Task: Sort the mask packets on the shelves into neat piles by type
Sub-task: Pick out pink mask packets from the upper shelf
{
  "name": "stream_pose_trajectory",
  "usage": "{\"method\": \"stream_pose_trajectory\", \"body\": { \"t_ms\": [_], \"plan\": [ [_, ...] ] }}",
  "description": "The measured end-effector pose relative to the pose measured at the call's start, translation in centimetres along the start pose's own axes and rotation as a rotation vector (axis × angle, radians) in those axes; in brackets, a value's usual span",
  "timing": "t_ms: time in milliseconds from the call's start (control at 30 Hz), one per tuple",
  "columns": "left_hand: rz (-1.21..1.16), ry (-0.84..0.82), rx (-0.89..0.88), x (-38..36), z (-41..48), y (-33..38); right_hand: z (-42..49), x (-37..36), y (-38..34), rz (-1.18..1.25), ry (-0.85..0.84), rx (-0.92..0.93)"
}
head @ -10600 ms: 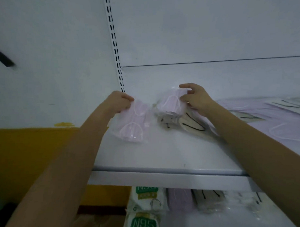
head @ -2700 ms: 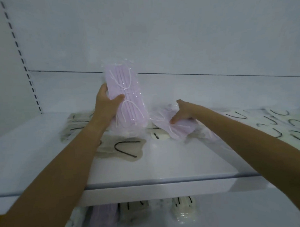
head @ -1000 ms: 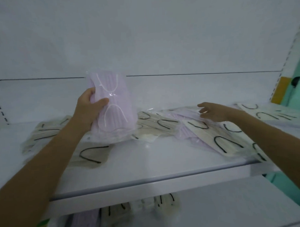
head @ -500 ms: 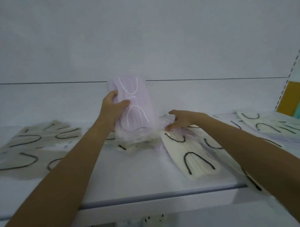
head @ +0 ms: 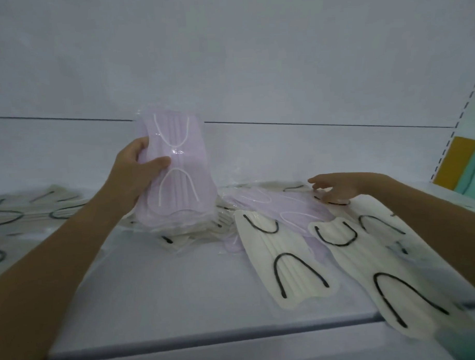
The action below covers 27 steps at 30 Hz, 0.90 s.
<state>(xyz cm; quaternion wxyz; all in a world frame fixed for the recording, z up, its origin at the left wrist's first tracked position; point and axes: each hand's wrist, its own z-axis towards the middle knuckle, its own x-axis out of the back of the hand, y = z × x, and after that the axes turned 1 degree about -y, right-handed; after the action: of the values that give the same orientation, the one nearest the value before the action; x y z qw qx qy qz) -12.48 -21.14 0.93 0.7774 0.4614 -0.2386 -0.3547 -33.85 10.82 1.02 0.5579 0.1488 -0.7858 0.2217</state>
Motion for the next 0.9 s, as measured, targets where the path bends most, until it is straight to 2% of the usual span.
{"method": "stream_pose_trajectory", "body": {
  "t_ms": [100,167,267,367,500,633,767,833,900],
  "plan": [
    [0.016,-0.005,0.005,-0.2,0.1,-0.1,0.2,0.0,-0.5,0.109,0.116,0.065],
    [0.013,-0.006,0.012,-0.2,0.1,-0.2,0.2,-0.3,-2.3,0.21,0.096,0.105],
    [0.013,-0.012,0.019,-0.2,-0.1,-0.3,0.5,-0.9,-5.2,0.132,-0.002,0.086],
    [0.0,-0.008,0.012,-0.1,-0.2,-0.3,0.6,-1.0,-6.7,0.052,0.018,0.083],
    [-0.006,-0.027,0.009,-0.2,-0.1,-0.3,0.4,-0.8,-7.7,0.066,0.044,0.083],
    [-0.011,-0.029,0.013,-0.6,-0.1,-0.5,0.8,-1.2,-9.2,0.208,0.032,0.137],
    [-0.009,-0.028,-0.004,-0.5,-0.1,-0.5,1.4,-1.7,-11.3,0.23,0.011,0.183],
    [-0.017,-0.009,-0.011,-0.4,0.0,-0.7,1.6,-1.4,-12.1,0.317,0.057,0.231],
    [-0.007,0.024,-0.02,-0.2,0.3,-0.9,2.1,-0.6,-12.4,0.51,0.186,0.293]
  ]
}}
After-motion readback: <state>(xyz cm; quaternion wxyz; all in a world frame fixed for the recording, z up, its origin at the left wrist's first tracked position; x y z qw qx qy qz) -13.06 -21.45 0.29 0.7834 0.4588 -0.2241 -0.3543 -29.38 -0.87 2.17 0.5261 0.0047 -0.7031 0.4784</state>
